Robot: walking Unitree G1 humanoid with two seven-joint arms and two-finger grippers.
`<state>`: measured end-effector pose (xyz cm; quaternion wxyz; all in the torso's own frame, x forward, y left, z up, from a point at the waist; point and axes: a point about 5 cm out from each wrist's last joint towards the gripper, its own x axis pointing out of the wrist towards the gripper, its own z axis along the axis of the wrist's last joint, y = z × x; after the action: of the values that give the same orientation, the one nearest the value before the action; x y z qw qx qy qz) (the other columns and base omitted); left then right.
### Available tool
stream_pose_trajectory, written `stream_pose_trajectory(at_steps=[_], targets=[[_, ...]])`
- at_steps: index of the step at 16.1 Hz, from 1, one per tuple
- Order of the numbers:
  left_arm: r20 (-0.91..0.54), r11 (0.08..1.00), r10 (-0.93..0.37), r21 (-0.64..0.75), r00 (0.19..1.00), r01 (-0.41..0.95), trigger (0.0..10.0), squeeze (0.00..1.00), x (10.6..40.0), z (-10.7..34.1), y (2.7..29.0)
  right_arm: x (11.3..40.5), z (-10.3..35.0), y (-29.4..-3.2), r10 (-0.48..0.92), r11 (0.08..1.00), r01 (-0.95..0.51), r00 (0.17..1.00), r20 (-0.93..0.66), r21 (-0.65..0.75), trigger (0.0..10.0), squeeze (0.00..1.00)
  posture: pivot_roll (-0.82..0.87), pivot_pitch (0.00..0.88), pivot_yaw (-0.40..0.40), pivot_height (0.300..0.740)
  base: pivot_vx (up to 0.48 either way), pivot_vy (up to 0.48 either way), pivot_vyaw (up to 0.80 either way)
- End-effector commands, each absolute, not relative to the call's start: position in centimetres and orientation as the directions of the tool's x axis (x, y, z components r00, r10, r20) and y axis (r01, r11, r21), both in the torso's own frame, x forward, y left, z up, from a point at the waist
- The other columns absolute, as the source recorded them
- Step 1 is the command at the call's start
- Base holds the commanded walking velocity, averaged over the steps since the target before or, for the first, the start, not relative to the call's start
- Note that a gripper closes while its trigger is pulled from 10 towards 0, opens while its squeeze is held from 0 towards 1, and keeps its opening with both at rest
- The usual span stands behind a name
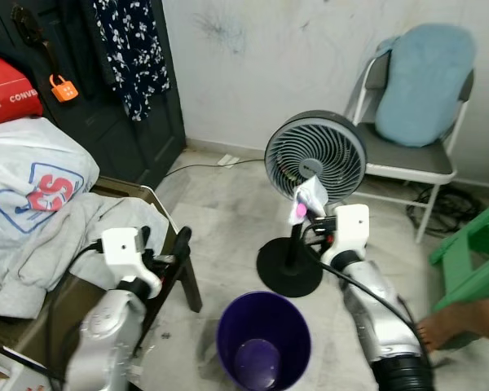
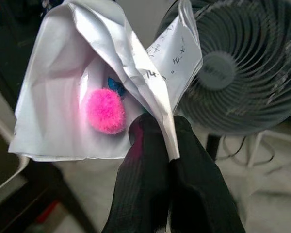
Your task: Clean up the room
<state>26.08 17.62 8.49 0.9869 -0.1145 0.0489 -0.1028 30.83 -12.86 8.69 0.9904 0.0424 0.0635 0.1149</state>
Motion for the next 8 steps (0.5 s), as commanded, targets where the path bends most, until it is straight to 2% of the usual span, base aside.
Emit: stream_pose_trajectory(at_steps=[1,3,4,6,8], targets=[[-0.09,0.952,-0.227,-0.228,0.97,0.202,10.0,0.0,25.6,8.3,18.3,31.2,8.5,-12.2,0.224,0.972,-0.208,0.962,-0.155,0.112,10.0,0.0,-0.11,0.047,0.007,0.74,0.0,0.0,0.0],[-0.104,0.954,-0.23,-0.223,0.968,0.203,10.0,0.0,25.2,8.2,18.7,31.2,7.8,-12.4,0.186,0.982,-0.176,0.963,-0.195,0.072,10.0,0.0,-0.1,0.052,0.008,0.74,0.0,0.0,0.0],[-0.125,0.948,-0.286,-0.181,0.95,0.262,10.0,0.0,23.3,8.0,19.7,31.0,6.7,-13.0,0.119,0.993,-0.11,0.958,-0.26,0.049,10.0,0.0,-0.07,0.075,0.008,0.74,0.0,0.0,0.0],[-0.188,0.947,-0.314,-0.139,0.931,0.291,10.0,0.0,21.2,7.5,21.3,30.6,5.0,-13.5,0.056,0.998,-0.054,0.933,-0.356,0.015,10.0,0.0,-0.05,0.1,0.014,0.74,0.0,0.0,0.0],[-0.215,0.94,-0.334,-0.146,0.918,0.308,10.0,0.0,20.4,7.3,21.7,30.4,3.9,-13.7,0.014,1.0,-0.02,0.909,-0.416,-0.01,10.0,0.0,-0.04,0.119,0.021,0.74,0.0,0.0,0.0]])
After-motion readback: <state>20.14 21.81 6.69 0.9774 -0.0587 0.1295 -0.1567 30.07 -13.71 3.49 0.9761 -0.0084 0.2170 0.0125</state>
